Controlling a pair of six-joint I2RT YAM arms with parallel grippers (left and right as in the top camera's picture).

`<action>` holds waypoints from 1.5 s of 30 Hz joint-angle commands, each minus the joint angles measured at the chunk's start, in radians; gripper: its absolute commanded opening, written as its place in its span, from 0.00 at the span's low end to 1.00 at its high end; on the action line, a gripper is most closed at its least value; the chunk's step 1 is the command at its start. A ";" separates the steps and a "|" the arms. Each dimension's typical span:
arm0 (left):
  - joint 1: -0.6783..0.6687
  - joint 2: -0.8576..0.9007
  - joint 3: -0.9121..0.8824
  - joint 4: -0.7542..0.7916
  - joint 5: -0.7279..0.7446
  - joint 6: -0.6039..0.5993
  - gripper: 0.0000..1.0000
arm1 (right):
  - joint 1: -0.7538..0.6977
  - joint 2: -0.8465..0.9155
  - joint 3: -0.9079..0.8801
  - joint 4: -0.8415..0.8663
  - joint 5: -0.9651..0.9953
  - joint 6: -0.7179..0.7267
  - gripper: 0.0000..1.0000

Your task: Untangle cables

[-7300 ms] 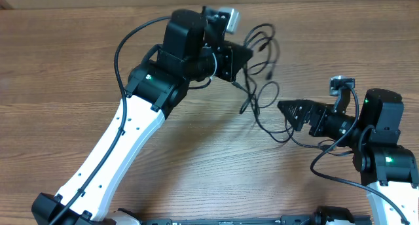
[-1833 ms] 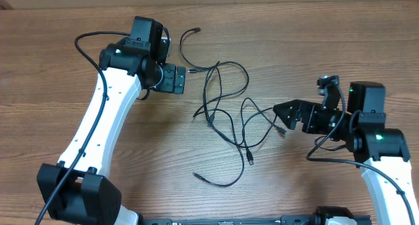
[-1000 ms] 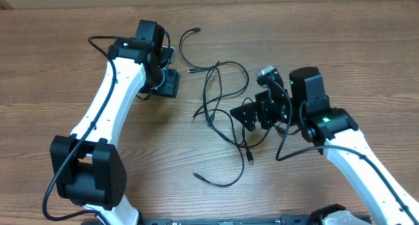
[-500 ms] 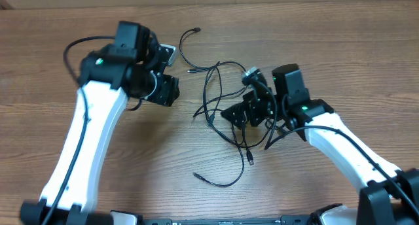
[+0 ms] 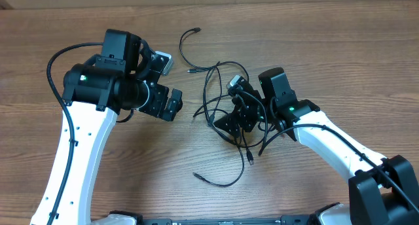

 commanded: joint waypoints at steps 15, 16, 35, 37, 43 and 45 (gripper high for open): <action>0.005 0.082 0.018 0.024 0.001 0.022 1.00 | 0.001 0.005 0.028 0.056 -0.013 -0.171 0.94; 0.005 0.082 0.018 0.024 0.001 0.022 1.00 | 0.001 0.005 0.028 0.056 -0.013 -0.171 0.94; 0.005 0.082 0.018 0.024 0.001 0.022 1.00 | 0.001 0.146 0.028 0.143 -0.018 -0.192 0.91; 0.005 0.082 0.018 0.024 0.001 0.022 1.00 | 0.001 0.163 0.028 0.148 -0.025 -0.193 0.90; 0.005 0.082 0.018 0.024 0.001 0.022 1.00 | 0.001 0.202 0.028 0.154 -0.033 -0.192 0.59; 0.005 0.082 0.018 0.024 0.001 0.022 1.00 | 0.001 0.204 0.028 0.153 -0.032 -0.192 0.36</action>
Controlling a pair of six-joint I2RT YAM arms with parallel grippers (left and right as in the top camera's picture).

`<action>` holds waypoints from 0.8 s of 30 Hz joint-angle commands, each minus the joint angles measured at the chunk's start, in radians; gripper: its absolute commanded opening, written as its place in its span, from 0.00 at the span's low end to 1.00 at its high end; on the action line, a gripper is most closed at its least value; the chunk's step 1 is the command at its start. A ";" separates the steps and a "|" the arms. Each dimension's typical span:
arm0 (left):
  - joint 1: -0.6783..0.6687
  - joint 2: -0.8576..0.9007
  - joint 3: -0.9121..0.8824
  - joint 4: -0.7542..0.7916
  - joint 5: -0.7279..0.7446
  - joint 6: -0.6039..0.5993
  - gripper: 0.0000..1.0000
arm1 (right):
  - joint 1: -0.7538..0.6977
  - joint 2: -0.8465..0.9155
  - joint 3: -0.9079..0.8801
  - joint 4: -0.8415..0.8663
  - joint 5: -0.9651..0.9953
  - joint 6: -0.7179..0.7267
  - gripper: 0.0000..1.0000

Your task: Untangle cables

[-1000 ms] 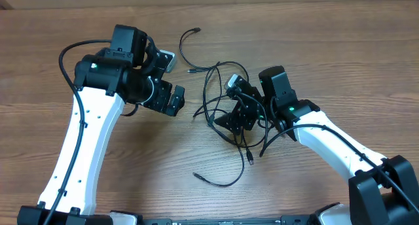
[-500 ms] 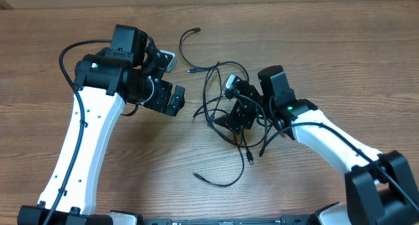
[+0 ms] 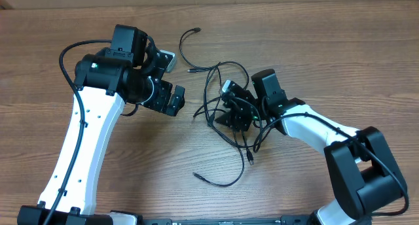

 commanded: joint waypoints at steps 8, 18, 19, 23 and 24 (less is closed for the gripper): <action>0.005 0.002 0.018 0.002 0.002 0.022 1.00 | 0.001 -0.005 0.027 0.009 -0.029 0.108 0.04; 0.005 0.002 0.018 0.001 0.002 0.022 1.00 | 0.000 -0.187 0.027 0.008 0.013 0.234 0.04; 0.005 0.002 0.018 0.001 0.002 0.022 1.00 | 0.000 -0.215 0.027 0.008 0.046 0.251 0.04; 0.005 0.002 0.018 0.001 0.002 0.022 1.00 | 0.000 -0.340 0.027 -0.021 0.249 0.295 0.04; 0.005 0.002 0.018 0.001 0.002 0.022 1.00 | 0.000 -0.371 0.027 -0.034 0.298 0.295 0.04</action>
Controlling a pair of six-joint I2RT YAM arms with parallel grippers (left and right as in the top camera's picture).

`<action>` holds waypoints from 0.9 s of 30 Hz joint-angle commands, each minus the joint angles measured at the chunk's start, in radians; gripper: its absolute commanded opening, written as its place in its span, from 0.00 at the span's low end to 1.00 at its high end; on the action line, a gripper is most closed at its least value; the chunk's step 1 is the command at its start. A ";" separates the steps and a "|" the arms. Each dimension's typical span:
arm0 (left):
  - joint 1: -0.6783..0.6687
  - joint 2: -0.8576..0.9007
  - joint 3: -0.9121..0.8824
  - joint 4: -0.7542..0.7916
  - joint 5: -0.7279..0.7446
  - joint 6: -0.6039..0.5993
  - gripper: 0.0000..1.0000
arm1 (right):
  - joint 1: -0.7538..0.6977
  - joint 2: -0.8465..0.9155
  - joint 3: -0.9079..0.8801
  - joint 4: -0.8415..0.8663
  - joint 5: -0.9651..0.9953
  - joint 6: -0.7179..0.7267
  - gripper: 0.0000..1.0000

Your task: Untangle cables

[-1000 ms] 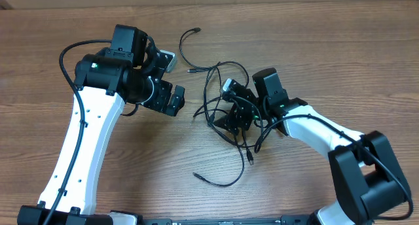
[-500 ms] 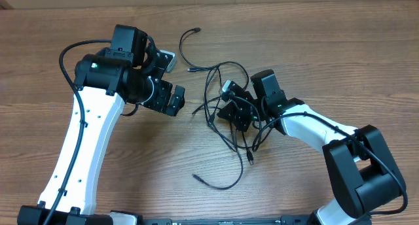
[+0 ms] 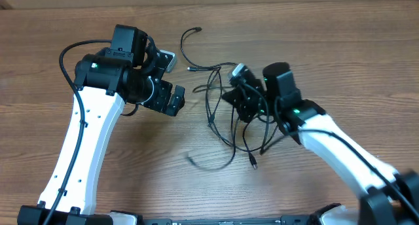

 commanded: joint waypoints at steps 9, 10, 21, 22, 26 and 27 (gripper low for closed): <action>0.005 0.002 0.018 0.002 0.002 0.022 1.00 | -0.001 -0.356 0.027 -0.107 0.626 0.051 0.04; 0.005 0.002 0.018 0.001 0.002 0.022 1.00 | -0.001 -0.384 0.027 -0.106 0.652 0.051 0.04; 0.005 0.002 0.018 0.001 0.002 0.022 0.99 | -0.001 -0.639 0.027 0.067 0.719 0.052 0.04; 0.005 0.002 0.018 0.002 0.002 0.022 1.00 | -0.001 -0.649 0.027 0.082 0.719 0.052 0.04; 0.005 0.002 0.018 0.002 0.002 0.022 1.00 | -0.001 -0.662 0.027 0.100 0.719 0.051 0.04; 0.005 0.002 0.018 0.001 0.002 0.022 1.00 | -0.001 -0.661 0.027 0.095 0.719 0.051 0.04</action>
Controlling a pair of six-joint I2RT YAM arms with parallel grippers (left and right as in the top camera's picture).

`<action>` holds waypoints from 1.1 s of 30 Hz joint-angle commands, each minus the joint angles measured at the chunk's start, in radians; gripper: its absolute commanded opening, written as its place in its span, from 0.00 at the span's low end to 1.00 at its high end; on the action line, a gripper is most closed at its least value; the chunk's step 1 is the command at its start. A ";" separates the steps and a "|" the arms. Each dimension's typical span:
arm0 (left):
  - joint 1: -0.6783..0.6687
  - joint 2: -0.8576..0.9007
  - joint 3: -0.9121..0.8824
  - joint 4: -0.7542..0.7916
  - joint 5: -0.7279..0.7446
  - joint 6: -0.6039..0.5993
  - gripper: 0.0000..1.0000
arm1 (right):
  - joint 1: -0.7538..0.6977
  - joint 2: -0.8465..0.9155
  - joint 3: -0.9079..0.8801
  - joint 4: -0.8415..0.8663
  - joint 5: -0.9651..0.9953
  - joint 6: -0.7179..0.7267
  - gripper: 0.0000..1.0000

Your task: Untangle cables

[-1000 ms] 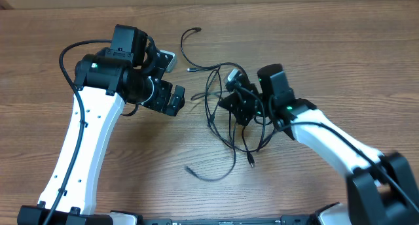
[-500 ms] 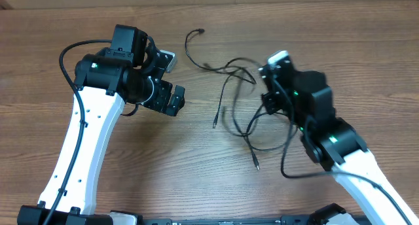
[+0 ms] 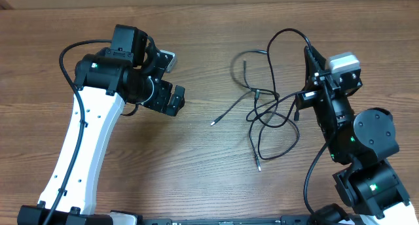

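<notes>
A loose tangle of thin black cables (image 3: 267, 115) lies right of the table's middle. Free plug ends point out at the left (image 3: 213, 123), the bottom (image 3: 258, 166) and the top (image 3: 243, 59). One loop (image 3: 286, 31) rises to my right gripper (image 3: 304, 99), which is lifted high at the right and shut on the cables. My left gripper (image 3: 173, 98) hovers well left of the tangle, open, with nothing between its fingers.
The brown wooden table (image 3: 196, 153) fills the view, with its far edge along the top. The left arm's white link (image 3: 78, 153) runs down the left side. The right arm's bulky wrist (image 3: 366, 140) covers the lower right.
My right gripper has gone from the middle of the table to the right and sits higher. All the cables came with it, spread wider, and the spot beside my left gripper is bare. The left arm is unchanged.
At first my right gripper was low in the tangle at the table's middle, with the left gripper off to the left. The left arm then shifted slightly and stayed there. The right gripper stayed on the cables, lifted a little, and now holds them out to the right.
</notes>
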 commanded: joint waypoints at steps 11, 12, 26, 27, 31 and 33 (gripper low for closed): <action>0.005 0.002 0.018 0.002 0.002 0.022 1.00 | -0.001 0.043 0.026 -0.077 0.021 0.008 0.22; 0.005 0.002 0.018 0.001 0.002 0.022 1.00 | -0.001 0.054 0.026 -0.094 0.021 0.008 0.24; 0.005 0.002 0.018 0.001 0.002 0.022 0.99 | -0.003 0.209 0.026 -0.175 0.048 0.046 0.04; 0.005 0.002 0.018 0.001 0.002 0.022 1.00 | -0.006 0.210 0.026 -0.174 0.064 0.061 0.04; 0.005 0.002 0.018 0.002 0.002 0.022 1.00 | -0.041 0.210 0.026 -0.168 0.123 0.154 0.04; 0.005 0.002 0.018 0.002 0.002 0.022 1.00 | -0.073 0.210 0.026 -0.178 0.122 0.236 0.04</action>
